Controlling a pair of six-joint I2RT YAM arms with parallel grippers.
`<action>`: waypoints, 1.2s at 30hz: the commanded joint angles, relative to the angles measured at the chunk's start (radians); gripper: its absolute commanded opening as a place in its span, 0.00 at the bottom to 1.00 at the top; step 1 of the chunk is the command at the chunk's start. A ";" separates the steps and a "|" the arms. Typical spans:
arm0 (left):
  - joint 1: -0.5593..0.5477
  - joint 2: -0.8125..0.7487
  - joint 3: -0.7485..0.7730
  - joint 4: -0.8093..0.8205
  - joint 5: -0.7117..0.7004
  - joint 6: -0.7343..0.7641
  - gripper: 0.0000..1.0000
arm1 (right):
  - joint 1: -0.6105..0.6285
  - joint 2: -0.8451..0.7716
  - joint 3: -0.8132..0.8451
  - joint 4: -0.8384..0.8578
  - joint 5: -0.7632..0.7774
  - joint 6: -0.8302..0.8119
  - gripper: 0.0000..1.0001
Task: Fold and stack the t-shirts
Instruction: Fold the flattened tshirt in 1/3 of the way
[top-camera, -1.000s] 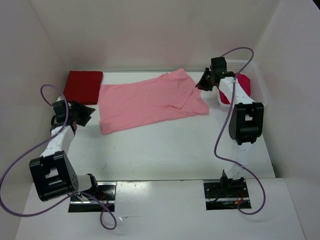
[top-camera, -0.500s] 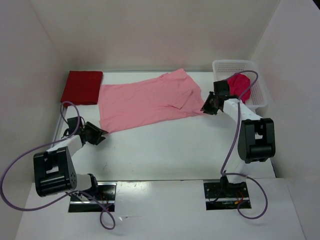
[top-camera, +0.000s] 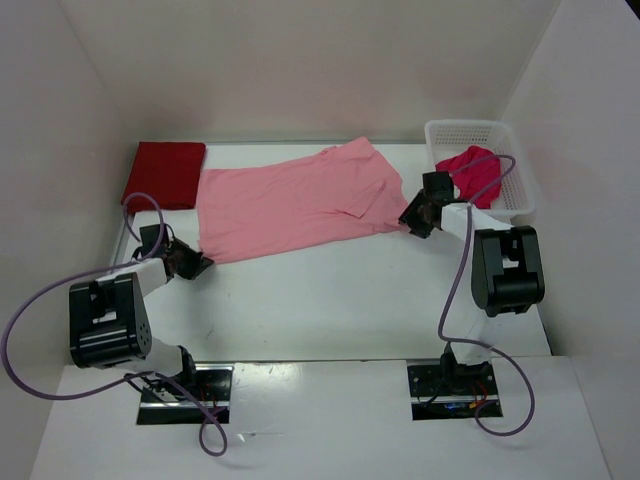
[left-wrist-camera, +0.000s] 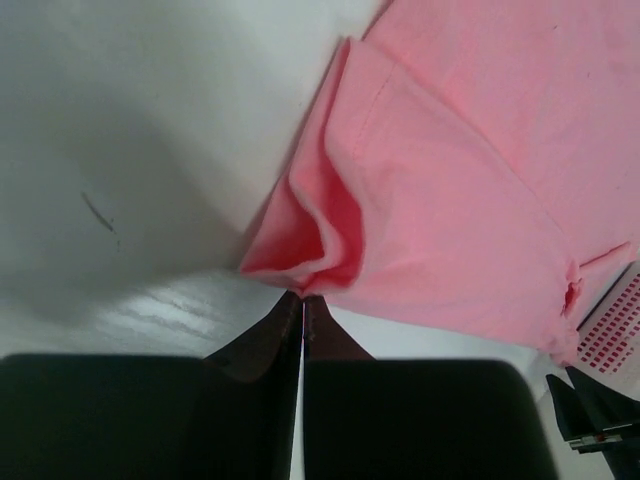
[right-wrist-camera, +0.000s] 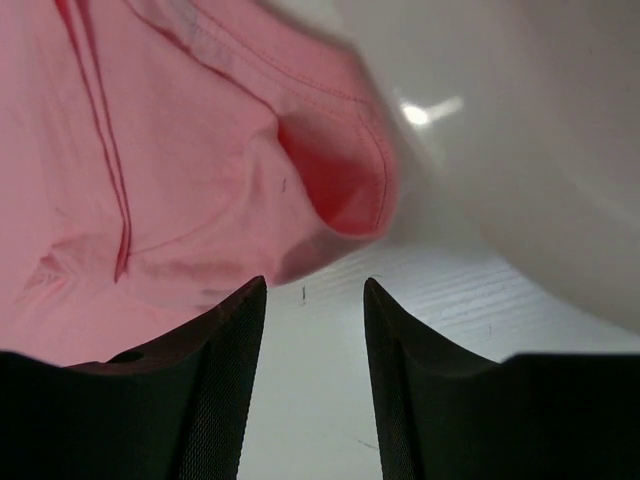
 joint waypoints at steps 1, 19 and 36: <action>-0.003 0.046 0.047 0.041 -0.026 -0.002 0.01 | 0.000 0.043 0.000 0.090 0.052 0.063 0.50; -0.003 0.107 0.144 -0.046 0.002 0.108 0.00 | 0.037 0.019 0.017 0.072 0.170 0.137 0.00; 0.138 -0.178 -0.017 -0.357 0.214 0.155 0.02 | -0.009 -0.687 -0.380 -0.321 -0.078 0.235 0.00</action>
